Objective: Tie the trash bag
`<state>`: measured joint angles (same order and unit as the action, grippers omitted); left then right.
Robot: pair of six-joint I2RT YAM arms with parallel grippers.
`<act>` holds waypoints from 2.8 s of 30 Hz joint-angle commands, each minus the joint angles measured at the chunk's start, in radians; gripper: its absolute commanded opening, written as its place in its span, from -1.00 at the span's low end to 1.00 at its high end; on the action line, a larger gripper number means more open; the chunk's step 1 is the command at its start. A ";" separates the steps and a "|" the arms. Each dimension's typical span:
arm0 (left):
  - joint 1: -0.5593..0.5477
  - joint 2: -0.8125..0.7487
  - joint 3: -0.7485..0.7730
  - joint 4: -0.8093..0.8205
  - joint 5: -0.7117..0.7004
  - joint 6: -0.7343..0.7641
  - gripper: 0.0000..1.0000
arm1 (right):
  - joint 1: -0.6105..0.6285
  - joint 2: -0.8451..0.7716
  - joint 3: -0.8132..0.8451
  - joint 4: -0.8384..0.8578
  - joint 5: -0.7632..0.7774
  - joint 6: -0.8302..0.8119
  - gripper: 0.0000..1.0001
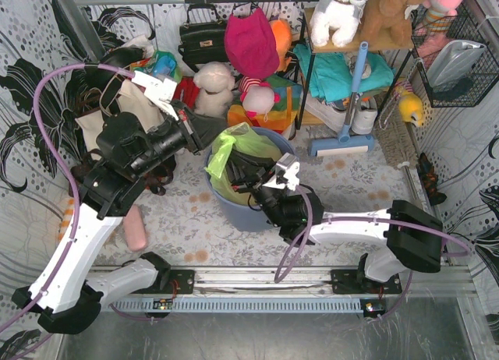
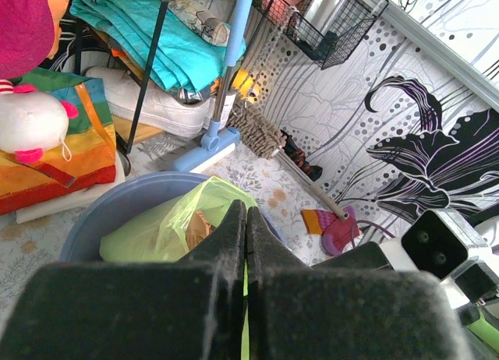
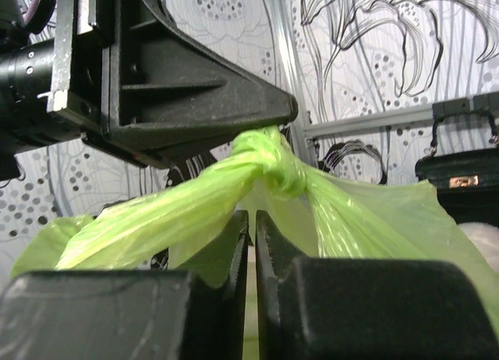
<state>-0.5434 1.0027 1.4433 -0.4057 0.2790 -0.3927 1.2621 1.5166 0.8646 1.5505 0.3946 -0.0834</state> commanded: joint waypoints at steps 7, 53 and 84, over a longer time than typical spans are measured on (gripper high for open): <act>-0.003 -0.015 0.023 0.106 0.012 0.035 -1.00 | 0.005 -0.220 -0.123 -0.142 -0.062 0.133 -0.61; -0.003 -0.012 -0.006 0.183 0.091 0.030 -1.00 | 0.005 -0.301 0.058 -0.694 -0.081 1.218 0.10; -0.003 0.002 0.015 0.170 0.111 0.032 -1.00 | 0.002 -0.268 0.055 -0.607 0.110 1.168 -0.32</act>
<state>-0.5434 1.0050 1.4391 -0.2829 0.3782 -0.3660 1.2629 1.2549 0.8936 0.9230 0.4805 1.1095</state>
